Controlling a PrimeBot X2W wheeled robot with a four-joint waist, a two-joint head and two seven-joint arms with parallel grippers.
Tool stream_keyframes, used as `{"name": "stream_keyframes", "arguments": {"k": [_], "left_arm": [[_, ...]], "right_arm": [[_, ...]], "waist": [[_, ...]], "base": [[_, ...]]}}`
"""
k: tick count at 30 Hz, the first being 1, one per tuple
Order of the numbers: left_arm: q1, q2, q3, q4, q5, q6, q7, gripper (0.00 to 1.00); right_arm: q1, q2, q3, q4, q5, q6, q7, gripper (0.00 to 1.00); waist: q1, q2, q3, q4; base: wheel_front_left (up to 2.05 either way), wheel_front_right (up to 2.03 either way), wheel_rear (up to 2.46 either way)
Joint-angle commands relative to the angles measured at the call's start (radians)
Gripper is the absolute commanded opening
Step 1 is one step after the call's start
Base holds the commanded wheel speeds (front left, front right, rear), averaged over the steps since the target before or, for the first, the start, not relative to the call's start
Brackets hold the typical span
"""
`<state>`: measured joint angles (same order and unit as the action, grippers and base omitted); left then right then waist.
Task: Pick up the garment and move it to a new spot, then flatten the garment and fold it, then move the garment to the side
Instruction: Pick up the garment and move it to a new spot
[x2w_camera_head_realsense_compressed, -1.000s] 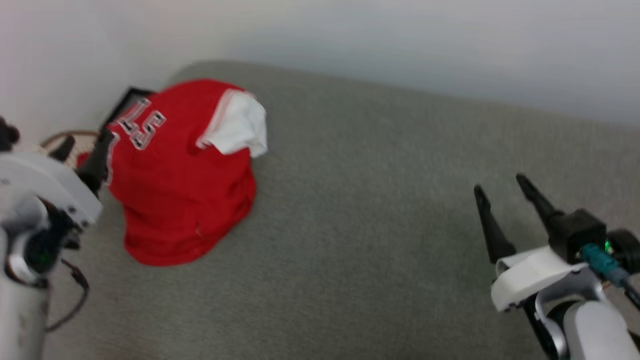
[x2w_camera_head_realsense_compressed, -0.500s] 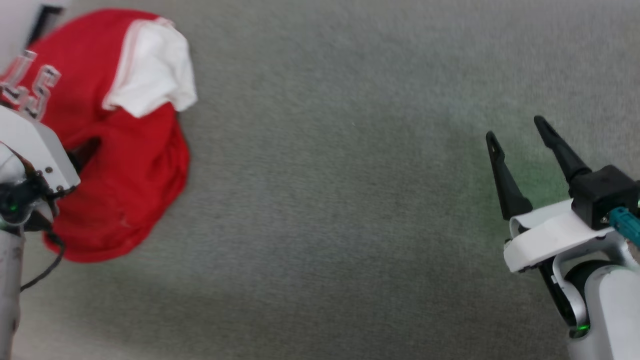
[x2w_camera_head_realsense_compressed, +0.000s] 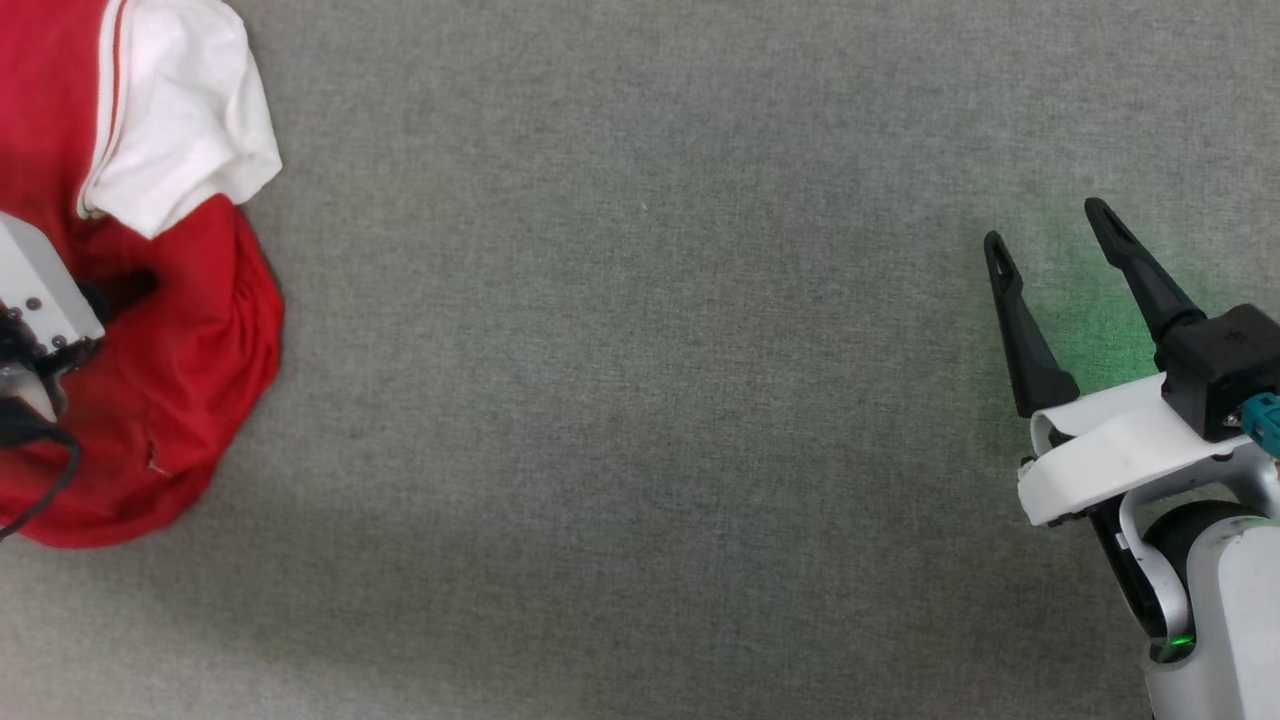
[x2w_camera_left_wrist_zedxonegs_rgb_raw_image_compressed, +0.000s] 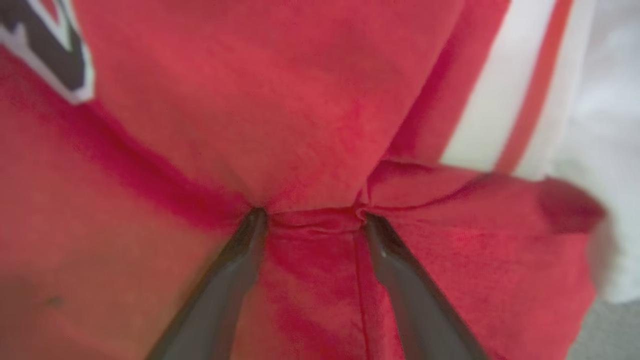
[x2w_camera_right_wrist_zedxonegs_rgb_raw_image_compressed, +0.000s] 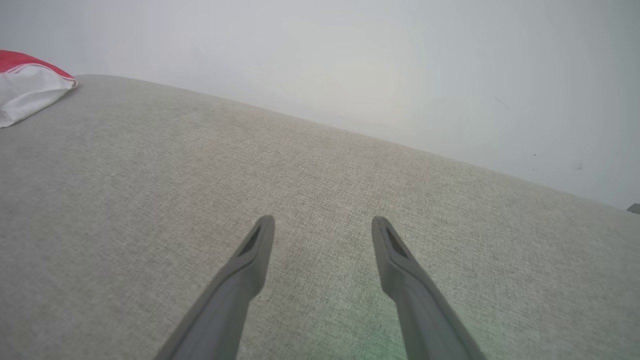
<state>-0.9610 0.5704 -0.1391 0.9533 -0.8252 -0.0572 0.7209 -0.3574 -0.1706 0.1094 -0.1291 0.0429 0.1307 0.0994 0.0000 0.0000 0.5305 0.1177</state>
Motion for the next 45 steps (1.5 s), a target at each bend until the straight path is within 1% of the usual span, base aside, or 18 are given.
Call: {"name": "stream_keyframes", "arguments": {"k": [1,2,3,5,12,14,20,27,30,36,42,45], "left_arm": [[0.048,-0.076,-0.029,0.043,-0.004,-0.005,0.004,0.95],[0.044,-0.079,-0.032,0.054,-0.004,-0.012,0.002,0.37],[0.038,-0.076,-0.032,0.060,-0.002,-0.017,-0.006,0.00],[0.025,-0.068,-0.029,0.072,-0.004,-0.029,-0.025,0.00],[-0.017,0.010,-0.043,0.049,0.029,-0.058,-0.120,0.00],[-0.026,0.024,-0.053,0.035,0.040,-0.064,-0.145,0.00],[-0.037,0.067,-0.084,-0.038,0.066,-0.071,-0.225,0.00],[-0.069,0.098,-0.124,-0.175,0.094,-0.074,-0.266,0.00],[-0.075,0.105,-0.139,-0.248,0.106,-0.073,-0.260,0.00],[-0.053,0.120,-0.152,-0.423,0.108,-0.040,-0.205,0.00],[-0.008,0.130,-0.153,-0.643,0.076,0.007,-0.107,0.00],[0.020,0.132,-0.153,-0.754,0.055,0.039,-0.057,0.00]], "right_arm": [[0.003,0.002,-0.001,-0.002,0.000,0.000,0.002,1.00],[0.006,0.002,-0.001,0.000,0.003,0.000,0.002,1.00],[0.011,0.003,-0.003,0.003,0.004,0.000,0.003,1.00],[0.021,0.007,-0.003,0.011,0.007,0.000,-0.001,1.00],[0.068,0.020,-0.007,0.051,0.020,0.000,-0.021,1.00],[0.084,0.023,-0.009,0.064,0.023,0.000,-0.030,1.00],[0.131,0.039,-0.011,0.104,0.036,0.000,-0.053,1.00],[0.185,0.062,-0.011,0.139,0.045,0.000,-0.076,1.00],[0.201,0.072,-0.012,0.148,0.049,0.000,-0.082,1.00],[0.230,0.088,-0.016,0.162,0.057,0.000,-0.097,1.00],[0.250,0.095,-0.038,0.166,0.055,0.000,-0.108,1.00],[0.250,0.096,-0.062,0.162,0.047,0.000,-0.111,1.00]], "waist": [[0.0000,0.0000,-0.006,0.003],[0.0000,0.0000,-0.013,0.006],[0.0000,0.0000,-0.020,0.008],[0.0000,0.0000,-0.042,0.014],[0.0000,0.0000,-0.147,0.034],[0.0000,0.0000,-0.182,0.039],[0.0000,0.0000,-0.295,0.055],[0.0000,0.0000,-0.417,0.071],[0.0000,0.0000,-0.458,0.073],[0.0000,0.0000,-0.523,0.061],[0.0000,0.0000,-0.557,0.025],[0.0000,0.0000,-0.559,-0.005]], "base": [[0.00,0.00,0.00],[0.00,0.00,0.00],[0.00,0.00,0.00],[0.00,0.00,0.00],[0.00,0.00,0.00],[0.00,0.00,0.00],[0.00,0.00,0.00],[0.00,0.00,0.00],[0.00,0.00,0.00],[0.00,0.00,0.00],[0.00,0.00,0.00],[0.00,0.00,0.00]]}}
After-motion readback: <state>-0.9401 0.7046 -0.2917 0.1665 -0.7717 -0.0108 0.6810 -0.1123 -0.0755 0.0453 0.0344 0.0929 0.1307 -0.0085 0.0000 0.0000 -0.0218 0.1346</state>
